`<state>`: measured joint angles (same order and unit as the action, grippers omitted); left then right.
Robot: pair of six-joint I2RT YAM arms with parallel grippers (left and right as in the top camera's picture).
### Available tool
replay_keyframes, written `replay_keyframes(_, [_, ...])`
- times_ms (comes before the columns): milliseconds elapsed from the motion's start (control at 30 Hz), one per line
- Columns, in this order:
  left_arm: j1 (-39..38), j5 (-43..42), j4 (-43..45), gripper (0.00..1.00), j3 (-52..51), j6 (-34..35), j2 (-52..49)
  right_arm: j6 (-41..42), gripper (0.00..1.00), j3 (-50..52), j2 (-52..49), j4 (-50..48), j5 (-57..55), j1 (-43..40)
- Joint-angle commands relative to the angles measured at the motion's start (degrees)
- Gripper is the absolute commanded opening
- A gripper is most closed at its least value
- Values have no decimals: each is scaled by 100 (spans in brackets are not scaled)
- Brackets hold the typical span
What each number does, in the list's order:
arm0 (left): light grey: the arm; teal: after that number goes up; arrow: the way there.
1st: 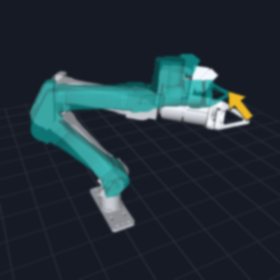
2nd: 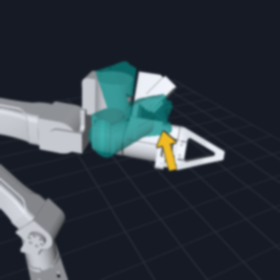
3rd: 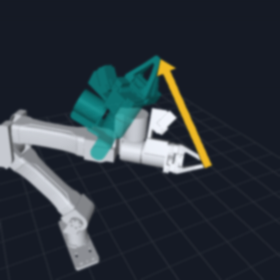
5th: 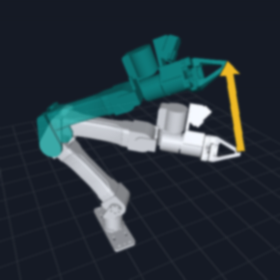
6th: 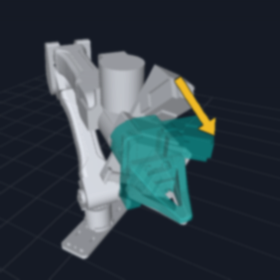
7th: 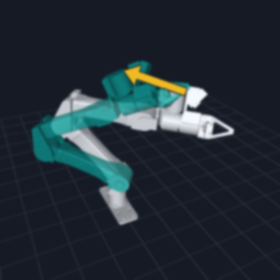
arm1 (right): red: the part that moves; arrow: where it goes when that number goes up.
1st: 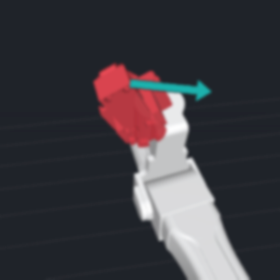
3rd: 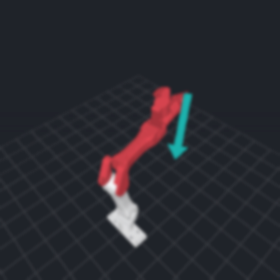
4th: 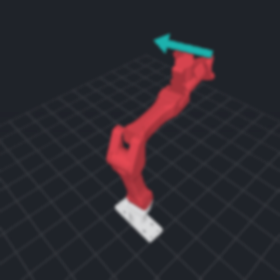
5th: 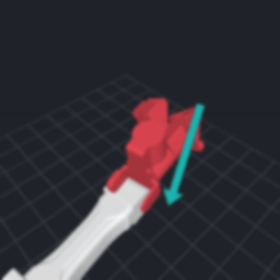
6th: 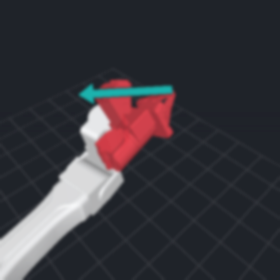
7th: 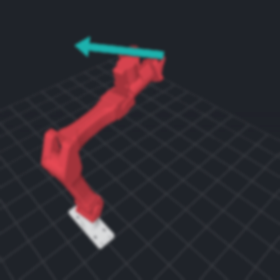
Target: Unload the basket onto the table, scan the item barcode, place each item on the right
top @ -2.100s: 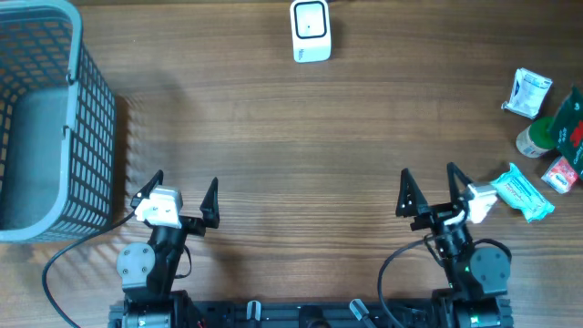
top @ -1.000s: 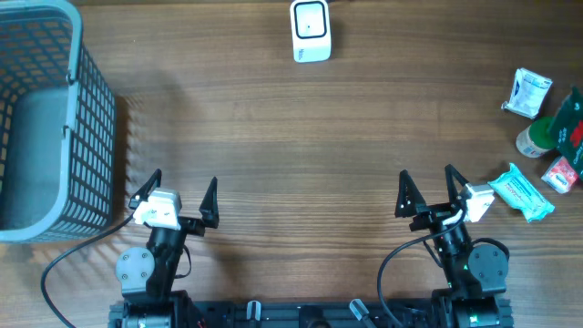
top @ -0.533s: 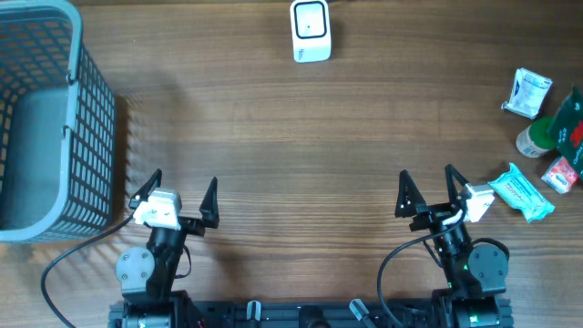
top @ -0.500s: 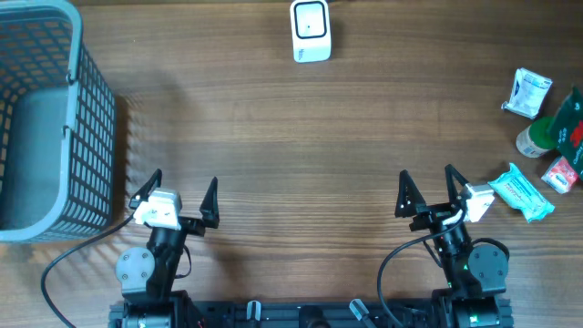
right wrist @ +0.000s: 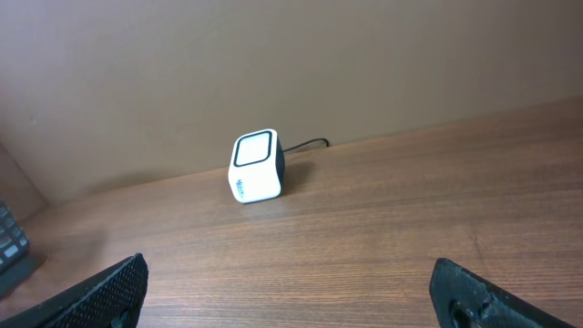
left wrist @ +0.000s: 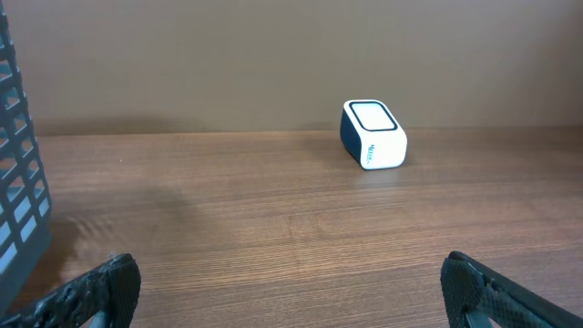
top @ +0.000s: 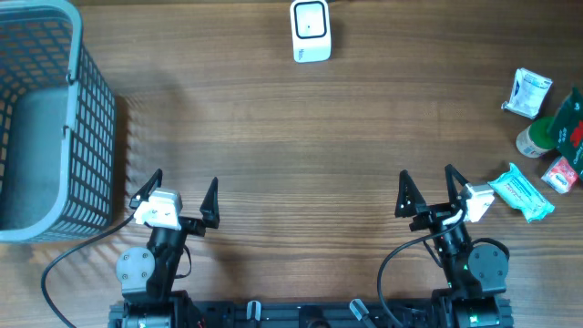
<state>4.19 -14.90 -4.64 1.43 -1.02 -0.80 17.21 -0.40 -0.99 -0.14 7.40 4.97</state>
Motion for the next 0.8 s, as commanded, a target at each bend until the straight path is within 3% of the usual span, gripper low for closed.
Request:
replay_keyframes(0, [-26, -9, 11, 100, -33, -7, 59, -55, 100, 11, 79, -22, -118, 31])
replay_keyframes(633, [-26, 94, 11, 100, -33, 42, 57, -55, 100, 11, 79, -22, -118, 31])
replay_keyframes(767, [-26, 640, 11, 100, -33, 785, 57, -57, 100, 9, 79, -22, -118, 31])
